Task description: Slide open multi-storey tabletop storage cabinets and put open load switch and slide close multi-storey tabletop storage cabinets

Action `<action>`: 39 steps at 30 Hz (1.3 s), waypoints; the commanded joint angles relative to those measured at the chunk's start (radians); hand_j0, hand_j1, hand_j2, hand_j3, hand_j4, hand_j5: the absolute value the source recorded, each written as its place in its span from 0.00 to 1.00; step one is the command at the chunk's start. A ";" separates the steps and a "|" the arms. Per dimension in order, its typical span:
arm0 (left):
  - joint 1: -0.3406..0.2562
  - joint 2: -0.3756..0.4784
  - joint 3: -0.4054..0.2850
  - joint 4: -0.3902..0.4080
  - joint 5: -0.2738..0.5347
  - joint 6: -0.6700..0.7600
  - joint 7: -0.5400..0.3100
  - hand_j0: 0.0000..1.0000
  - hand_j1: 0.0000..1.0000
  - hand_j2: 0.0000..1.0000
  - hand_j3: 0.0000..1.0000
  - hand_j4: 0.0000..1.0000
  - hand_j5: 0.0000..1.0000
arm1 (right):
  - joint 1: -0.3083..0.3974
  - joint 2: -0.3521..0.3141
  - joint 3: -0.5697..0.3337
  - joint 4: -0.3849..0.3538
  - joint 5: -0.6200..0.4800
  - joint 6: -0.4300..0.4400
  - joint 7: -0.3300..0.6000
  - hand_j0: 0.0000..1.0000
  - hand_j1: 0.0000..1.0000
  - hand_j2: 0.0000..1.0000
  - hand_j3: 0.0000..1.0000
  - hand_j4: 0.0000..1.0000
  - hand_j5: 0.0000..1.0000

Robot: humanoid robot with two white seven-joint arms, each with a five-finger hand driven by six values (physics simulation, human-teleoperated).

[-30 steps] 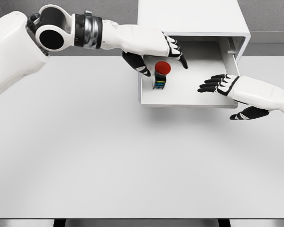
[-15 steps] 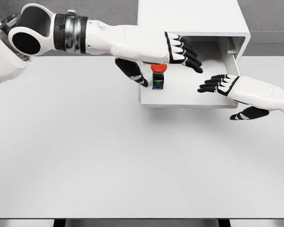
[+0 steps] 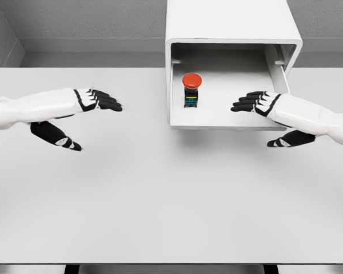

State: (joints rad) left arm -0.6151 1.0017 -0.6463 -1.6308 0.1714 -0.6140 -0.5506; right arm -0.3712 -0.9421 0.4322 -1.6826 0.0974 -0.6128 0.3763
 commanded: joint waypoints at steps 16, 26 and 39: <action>0.031 -0.103 0.022 0.201 -0.035 0.003 -0.003 1.00 1.00 1.00 1.00 1.00 1.00 | -0.041 0.083 -0.004 0.024 0.002 0.002 0.024 1.00 1.00 1.00 1.00 1.00 1.00; 0.028 -0.095 0.024 0.201 -0.032 0.003 -0.003 1.00 1.00 1.00 1.00 1.00 1.00 | -0.061 0.140 -0.003 0.077 0.030 0.002 0.046 1.00 1.00 1.00 1.00 1.00 1.00; 0.052 -0.110 0.024 0.227 -0.026 0.003 -0.002 1.00 1.00 1.00 1.00 1.00 1.00 | -0.097 0.190 0.002 0.142 0.047 0.002 0.047 1.00 1.00 1.00 1.00 1.00 1.00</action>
State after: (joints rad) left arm -0.5630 0.8926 -0.6237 -1.4053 0.1367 -0.6134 -0.5530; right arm -0.4694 -0.7686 0.4332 -1.5512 0.1472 -0.6130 0.4235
